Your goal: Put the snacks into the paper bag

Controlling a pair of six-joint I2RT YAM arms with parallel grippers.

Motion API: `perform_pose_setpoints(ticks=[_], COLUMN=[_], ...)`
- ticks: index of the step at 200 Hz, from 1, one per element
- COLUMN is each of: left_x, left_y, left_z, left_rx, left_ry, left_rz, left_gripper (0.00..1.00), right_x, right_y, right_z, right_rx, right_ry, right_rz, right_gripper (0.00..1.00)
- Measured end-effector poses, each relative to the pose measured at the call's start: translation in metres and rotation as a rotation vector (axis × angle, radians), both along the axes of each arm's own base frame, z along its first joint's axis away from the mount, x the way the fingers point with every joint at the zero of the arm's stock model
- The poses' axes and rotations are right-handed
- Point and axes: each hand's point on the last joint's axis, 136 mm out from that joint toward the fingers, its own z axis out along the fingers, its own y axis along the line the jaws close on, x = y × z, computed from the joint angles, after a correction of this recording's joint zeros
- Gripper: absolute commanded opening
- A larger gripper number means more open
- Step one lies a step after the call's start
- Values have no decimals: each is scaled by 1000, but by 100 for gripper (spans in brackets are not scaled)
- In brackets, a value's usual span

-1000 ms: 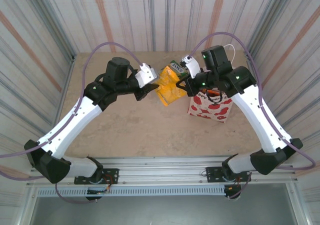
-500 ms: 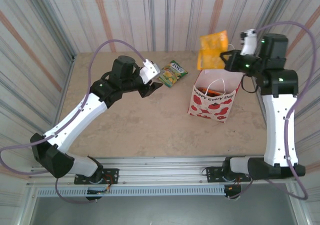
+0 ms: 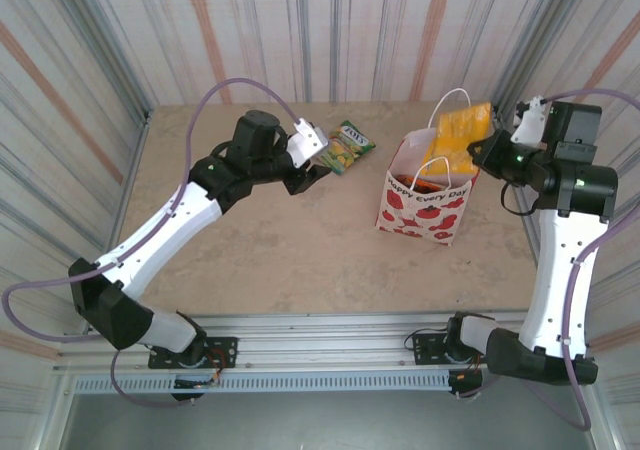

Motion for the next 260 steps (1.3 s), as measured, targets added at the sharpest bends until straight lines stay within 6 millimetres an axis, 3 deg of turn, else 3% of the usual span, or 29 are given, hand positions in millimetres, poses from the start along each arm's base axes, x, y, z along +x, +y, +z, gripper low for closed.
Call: perform_pose_setpoints(ticks=[28, 60, 118, 170, 260], left_x=[-1, -1, -1, 0, 3], left_y=[-3, -5, -4, -3, -5], left_z=[-3, -5, -5, -6, -5], left_rx=[4, 7, 11, 16, 17], left_ry=[5, 9, 9, 6, 6], left_rz=[-6, -10, -4, 4, 5], left_gripper=[54, 54, 54, 54, 54], right_x=[-7, -7, 16, 43, 41], right_y=[-3, -5, 12, 34, 39], right_z=[-26, -35, -45, -75, -110], right_rx=[1, 11, 37, 80, 112], right_ry=[85, 115, 141, 250, 389], right_rz=[-22, -42, 1, 32, -58], right_gripper=[0, 0, 0, 0, 0])
